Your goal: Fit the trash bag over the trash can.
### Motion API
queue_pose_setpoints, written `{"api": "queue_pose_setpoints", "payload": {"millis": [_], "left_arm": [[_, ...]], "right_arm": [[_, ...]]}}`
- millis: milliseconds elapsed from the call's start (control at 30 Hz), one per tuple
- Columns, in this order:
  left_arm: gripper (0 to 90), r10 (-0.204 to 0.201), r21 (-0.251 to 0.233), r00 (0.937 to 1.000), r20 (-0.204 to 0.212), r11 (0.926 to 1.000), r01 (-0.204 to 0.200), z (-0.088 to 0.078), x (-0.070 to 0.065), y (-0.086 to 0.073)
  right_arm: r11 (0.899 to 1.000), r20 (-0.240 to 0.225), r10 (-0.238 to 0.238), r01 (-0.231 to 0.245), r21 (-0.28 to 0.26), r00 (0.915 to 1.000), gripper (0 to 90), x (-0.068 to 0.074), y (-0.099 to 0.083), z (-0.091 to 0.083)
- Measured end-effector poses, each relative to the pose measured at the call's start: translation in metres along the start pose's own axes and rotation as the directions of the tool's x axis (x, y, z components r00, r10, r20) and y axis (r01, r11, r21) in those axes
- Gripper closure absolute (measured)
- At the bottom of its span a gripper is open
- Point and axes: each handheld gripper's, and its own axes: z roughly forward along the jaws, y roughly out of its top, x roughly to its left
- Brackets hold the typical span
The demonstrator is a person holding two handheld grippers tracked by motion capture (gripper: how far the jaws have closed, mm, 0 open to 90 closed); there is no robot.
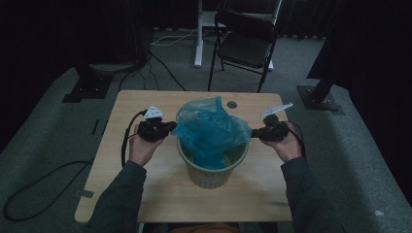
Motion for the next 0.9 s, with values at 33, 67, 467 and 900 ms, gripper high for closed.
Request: {"api": "queue_pose_setpoints", "payload": {"millis": [33, 67, 467, 900], "left_arm": [[82.7, -0.005, -0.007, 1.0, 0.001, 1.0, 0.005, -0.003, 0.0, 0.0], [81.7, -0.006, -0.016, 1.0, -0.001, 0.9998, 0.006, -0.006, 0.001, 0.0], [65.9, -0.065, -0.146, 0.9971, 0.039, 0.9869, 0.07, -0.036, 0.003, 0.006], [62.6, 0.006, -0.1, 0.9836, 0.18, 0.9949, 0.012, -0.027, -0.02, 0.011]], "right_arm": [[1.0, -0.002, -0.001, 0.001, -0.009, 1.0, 87.6, 0.0, -0.001, -0.004], [1.0, -0.007, 0.001, -0.001, -0.014, 1.0, 86.2, 0.0, -0.001, -0.006], [0.99, 0.044, -0.002, 0.008, -0.14, 0.9991, 65.7, 0.003, 0.009, -0.045], [0.99, -0.046, -0.049, 0.042, -0.134, 0.9977, 60.4, 0.028, 0.021, -0.03]]}}
